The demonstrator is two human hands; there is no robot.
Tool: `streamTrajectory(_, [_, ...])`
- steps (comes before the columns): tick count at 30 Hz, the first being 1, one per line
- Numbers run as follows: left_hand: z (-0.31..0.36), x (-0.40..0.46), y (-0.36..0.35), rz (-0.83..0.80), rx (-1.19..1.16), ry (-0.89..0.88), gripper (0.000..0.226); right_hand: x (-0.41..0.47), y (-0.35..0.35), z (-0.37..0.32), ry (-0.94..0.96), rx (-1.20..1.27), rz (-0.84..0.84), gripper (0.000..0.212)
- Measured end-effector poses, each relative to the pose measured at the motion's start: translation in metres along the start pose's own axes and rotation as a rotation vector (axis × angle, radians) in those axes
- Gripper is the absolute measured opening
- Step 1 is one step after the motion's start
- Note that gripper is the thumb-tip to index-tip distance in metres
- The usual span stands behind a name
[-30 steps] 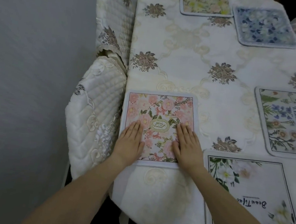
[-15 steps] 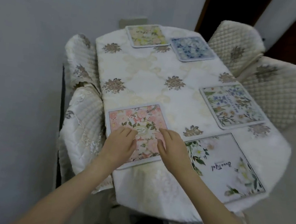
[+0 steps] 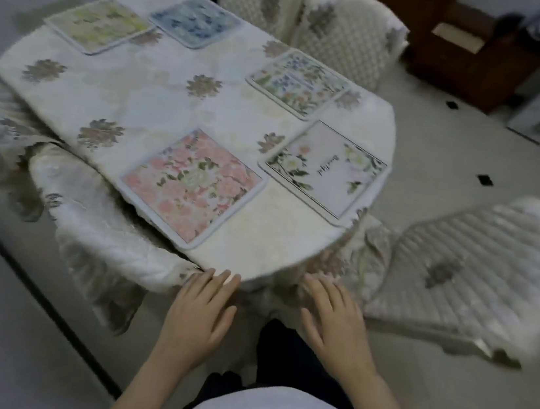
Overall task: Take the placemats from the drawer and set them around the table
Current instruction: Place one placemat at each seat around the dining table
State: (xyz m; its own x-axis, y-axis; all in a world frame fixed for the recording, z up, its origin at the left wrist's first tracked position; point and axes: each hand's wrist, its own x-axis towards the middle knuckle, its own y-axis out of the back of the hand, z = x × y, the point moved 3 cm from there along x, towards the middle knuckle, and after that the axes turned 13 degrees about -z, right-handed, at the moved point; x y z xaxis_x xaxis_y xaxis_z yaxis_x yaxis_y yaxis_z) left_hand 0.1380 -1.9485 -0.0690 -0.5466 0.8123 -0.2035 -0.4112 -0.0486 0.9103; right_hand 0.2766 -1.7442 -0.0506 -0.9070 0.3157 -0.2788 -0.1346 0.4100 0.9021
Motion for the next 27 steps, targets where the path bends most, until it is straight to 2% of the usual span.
streamTrajectory(6, [0.047,0.008,0.001,-0.046,0.004,-0.171,0.051,-0.076,0.004,0.035,-0.225,0.048,0.096,0.053])
streamTrajectory(12, [0.122,0.033,-0.001,-0.068,0.058,-0.369,0.051,-0.145,0.000,0.085,-0.406,0.124,0.185,0.054])
streamTrajectory(17, [0.222,0.044,-0.029,-0.123,0.116,-0.483,0.051,-0.217,-0.002,0.147,-0.526,0.175,0.263,0.054])
streamTrajectory(21, [0.319,0.045,-0.067,-0.144,0.063,-0.524,0.051,-0.289,0.003,0.212,-0.623,0.216,0.324,0.052])
streamTrajectory(27, [0.462,0.035,-0.129,-0.237,0.036,-0.686,0.051,-0.379,0.012,0.300,-0.722,0.177,0.305,0.051])
